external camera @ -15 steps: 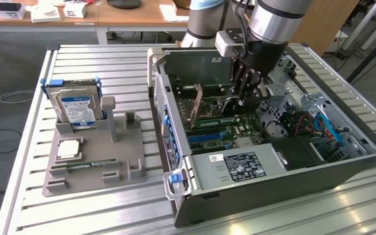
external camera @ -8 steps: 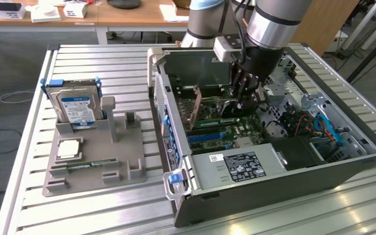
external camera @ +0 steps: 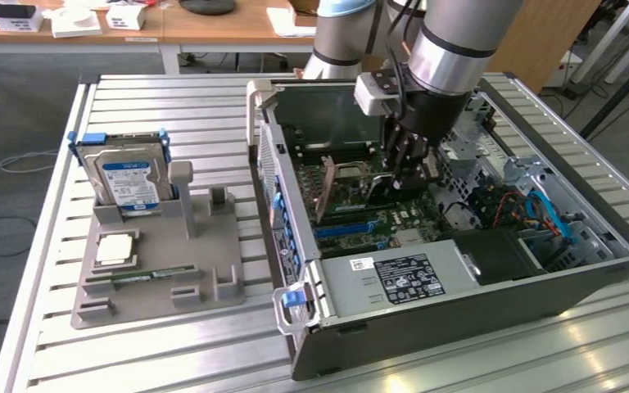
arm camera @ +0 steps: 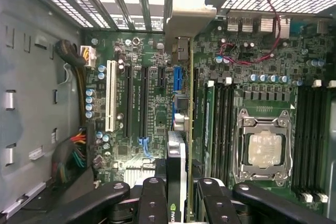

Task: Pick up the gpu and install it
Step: 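Insert the gpu into the slot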

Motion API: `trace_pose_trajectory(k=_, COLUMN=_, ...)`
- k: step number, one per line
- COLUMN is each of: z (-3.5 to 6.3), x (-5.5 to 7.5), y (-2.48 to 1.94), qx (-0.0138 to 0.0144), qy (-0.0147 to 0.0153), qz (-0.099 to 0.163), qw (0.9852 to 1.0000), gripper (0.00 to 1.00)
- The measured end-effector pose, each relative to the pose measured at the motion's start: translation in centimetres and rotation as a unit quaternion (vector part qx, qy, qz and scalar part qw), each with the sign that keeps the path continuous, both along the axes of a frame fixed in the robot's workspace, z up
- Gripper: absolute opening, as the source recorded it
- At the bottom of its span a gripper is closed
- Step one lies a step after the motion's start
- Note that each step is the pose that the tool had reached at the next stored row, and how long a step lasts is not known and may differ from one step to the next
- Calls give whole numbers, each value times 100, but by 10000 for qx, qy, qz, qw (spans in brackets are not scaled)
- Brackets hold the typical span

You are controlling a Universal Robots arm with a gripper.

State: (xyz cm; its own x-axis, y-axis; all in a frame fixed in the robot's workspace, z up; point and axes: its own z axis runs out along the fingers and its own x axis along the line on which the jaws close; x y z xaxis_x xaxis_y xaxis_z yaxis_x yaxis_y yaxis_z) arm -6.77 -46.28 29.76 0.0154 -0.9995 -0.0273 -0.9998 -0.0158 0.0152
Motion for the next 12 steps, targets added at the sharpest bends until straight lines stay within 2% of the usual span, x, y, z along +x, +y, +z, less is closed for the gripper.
trace_pose_trajectory(k=2, z=-29, x=0, y=0, qx=0, qy=0, qz=0, qw=10000, gripper=27)
trace_pose_trajectory(k=7, z=-31, x=-1, y=0, qx=-1, qy=0, qz=0, qw=10000, gripper=27)
trace_pose_trajectory(k=12, z=-55, x=-42, y=12, qx=0, qy=-12, qz=1, qw=10000, gripper=27)
